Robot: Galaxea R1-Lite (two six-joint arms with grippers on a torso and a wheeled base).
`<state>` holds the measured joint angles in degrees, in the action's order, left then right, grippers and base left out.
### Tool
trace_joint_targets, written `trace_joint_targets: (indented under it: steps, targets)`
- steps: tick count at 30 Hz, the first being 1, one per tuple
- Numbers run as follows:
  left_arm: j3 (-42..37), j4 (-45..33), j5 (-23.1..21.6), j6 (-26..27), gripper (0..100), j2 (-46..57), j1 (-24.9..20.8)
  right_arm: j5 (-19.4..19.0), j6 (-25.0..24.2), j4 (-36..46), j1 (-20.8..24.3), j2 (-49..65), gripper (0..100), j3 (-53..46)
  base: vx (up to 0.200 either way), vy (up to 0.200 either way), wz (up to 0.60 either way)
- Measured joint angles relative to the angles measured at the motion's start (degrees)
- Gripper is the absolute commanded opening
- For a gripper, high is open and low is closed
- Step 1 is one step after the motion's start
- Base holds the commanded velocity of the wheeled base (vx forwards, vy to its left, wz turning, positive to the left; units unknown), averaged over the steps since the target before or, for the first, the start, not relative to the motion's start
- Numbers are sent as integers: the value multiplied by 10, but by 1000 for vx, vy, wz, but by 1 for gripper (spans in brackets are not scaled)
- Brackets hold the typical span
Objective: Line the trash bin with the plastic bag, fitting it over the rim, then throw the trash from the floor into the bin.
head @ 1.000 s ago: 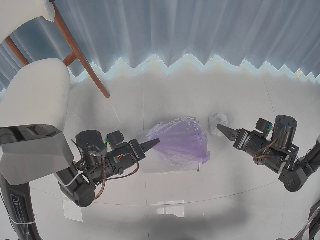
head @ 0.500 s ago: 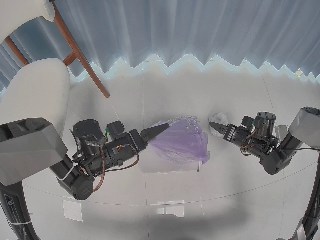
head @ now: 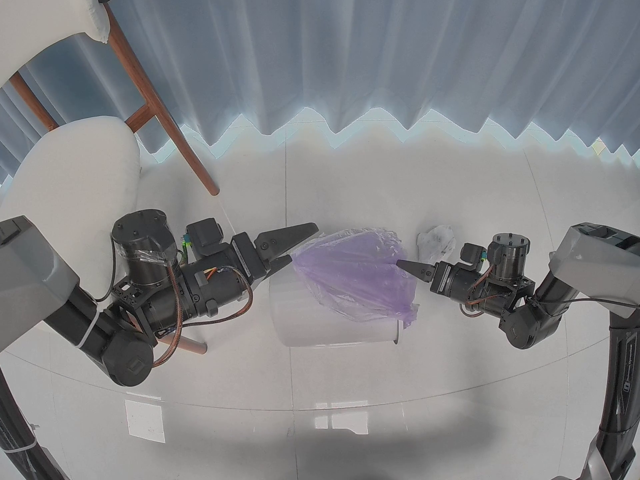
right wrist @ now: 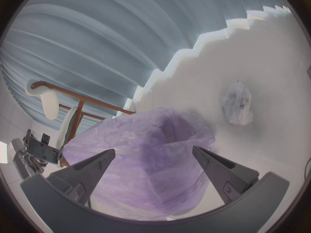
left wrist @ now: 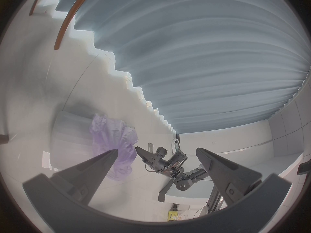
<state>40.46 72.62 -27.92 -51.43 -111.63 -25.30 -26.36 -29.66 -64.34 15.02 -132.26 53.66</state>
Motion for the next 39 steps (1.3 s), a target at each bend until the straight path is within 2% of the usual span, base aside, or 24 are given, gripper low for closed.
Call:
trace_joint_targets:
  steps: [5,6,19,30,35,39]
  targets:
    - [-1,-13,0,3,100,9,0,-26,-2,1,15,-4,100,-6,0,0,0]
    - [-1,-15,0,3,100,10,1,-28,-2,1,18,-5,0,-6,0,0,0]
    - [-2,-14,1,20,100,15,5,-37,-13,34,37,-11,0,19,0,0,0]
    - [-3,-10,0,22,100,19,8,-34,-14,37,54,72,0,2,0,0,0]
    - [-3,-10,1,23,100,22,10,-19,48,37,81,109,0,-16,0,0,0]
    - [-3,-11,1,24,100,25,12,25,131,51,102,122,0,-23,0,0,0]
